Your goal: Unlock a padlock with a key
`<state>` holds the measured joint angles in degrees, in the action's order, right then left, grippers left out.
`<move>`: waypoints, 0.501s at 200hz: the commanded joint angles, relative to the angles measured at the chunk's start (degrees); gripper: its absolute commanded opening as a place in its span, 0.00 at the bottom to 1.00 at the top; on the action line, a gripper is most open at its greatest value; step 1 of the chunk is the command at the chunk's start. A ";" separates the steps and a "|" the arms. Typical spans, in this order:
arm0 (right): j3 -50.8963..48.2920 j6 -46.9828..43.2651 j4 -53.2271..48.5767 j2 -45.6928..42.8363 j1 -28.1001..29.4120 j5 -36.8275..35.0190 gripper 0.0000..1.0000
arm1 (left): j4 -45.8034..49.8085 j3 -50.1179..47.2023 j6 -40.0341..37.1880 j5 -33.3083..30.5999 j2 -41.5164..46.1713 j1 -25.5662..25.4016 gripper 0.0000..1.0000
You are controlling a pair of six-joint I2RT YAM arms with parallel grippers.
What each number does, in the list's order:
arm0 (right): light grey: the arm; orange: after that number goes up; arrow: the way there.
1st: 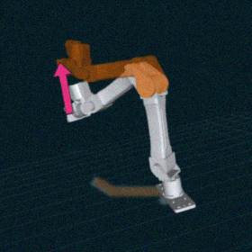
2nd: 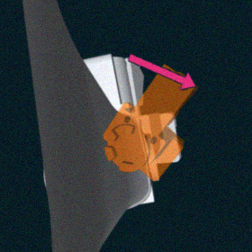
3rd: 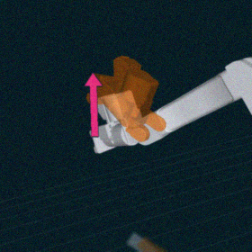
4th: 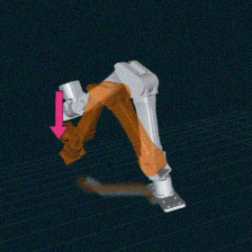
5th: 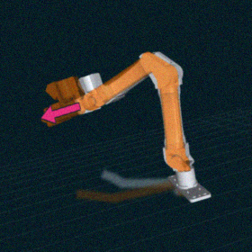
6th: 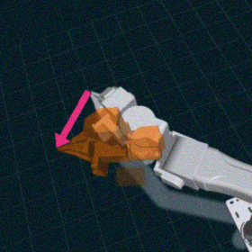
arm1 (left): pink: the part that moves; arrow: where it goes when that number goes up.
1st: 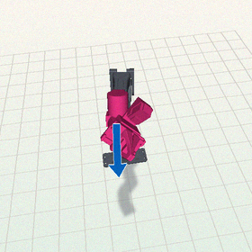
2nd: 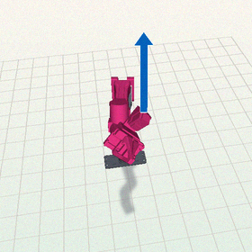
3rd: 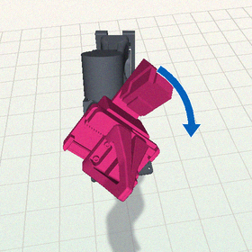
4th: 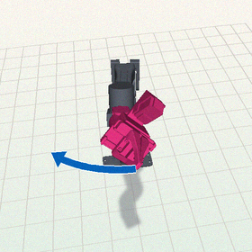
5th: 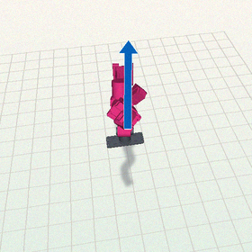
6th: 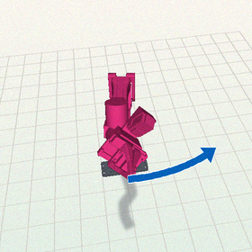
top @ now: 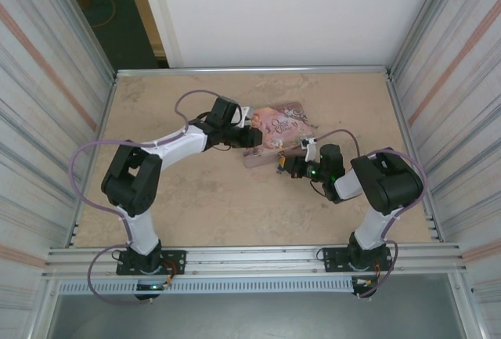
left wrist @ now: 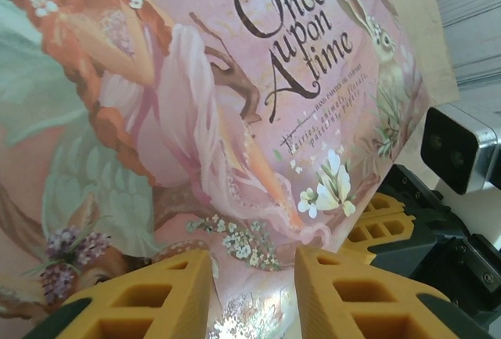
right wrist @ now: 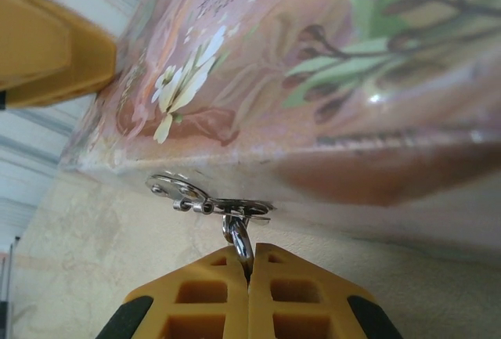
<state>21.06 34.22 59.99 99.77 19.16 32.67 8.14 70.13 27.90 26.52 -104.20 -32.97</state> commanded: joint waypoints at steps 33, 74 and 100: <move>0.71 10.01 6.87 -4.43 -0.13 -7.28 0.00 | 7.77 -5.83 2.05 -1.57 -0.92 -1.13 0.35; 2.42 13.94 2.86 -5.48 -0.71 -10.14 0.00 | 7.15 -6.89 2.28 -1.83 -0.91 -1.13 0.34; 4.47 15.88 -1.69 -6.42 -0.88 -11.28 0.00 | 7.28 -6.66 2.25 -1.74 -1.25 -1.13 0.34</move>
<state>21.69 46.61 57.84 97.21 19.25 26.37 4.16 67.09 28.91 26.57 -102.83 -33.71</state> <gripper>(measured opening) 0.046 0.345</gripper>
